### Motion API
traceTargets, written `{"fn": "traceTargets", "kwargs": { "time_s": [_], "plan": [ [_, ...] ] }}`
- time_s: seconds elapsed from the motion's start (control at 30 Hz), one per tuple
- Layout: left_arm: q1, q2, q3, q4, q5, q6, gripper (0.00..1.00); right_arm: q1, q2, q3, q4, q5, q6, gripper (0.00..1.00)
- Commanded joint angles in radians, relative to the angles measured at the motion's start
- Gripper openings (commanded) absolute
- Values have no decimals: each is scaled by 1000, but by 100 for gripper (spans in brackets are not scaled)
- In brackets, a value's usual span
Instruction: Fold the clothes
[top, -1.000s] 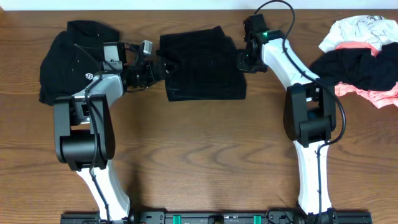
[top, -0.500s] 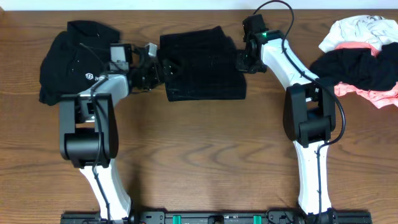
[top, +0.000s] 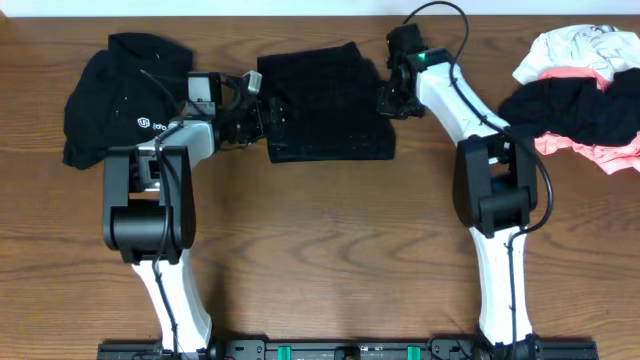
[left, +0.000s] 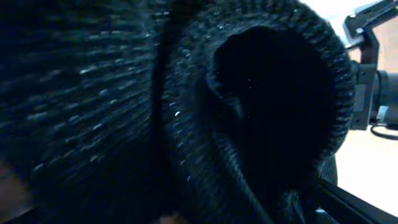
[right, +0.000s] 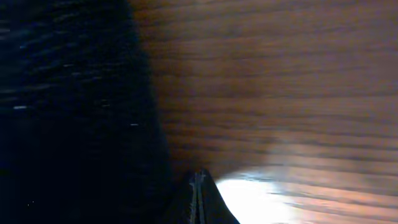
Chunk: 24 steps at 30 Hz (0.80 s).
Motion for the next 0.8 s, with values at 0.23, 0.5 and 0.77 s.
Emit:
{"fn": "traceTargets", "kwargs": {
  "time_s": [0.23, 0.5, 0.77],
  "plan": [
    [-26, 50, -4, -1, 5, -35, 88, 87, 7, 0, 29, -37, 2, 1],
    [-26, 50, -4, 0, 5, -60, 6, 85, 6, 0, 9, -70, -6, 1],
    [26, 17, -2, 140, 92, -189, 6, 34, -56, 35, -104, -53, -25, 1]
  ]
}}
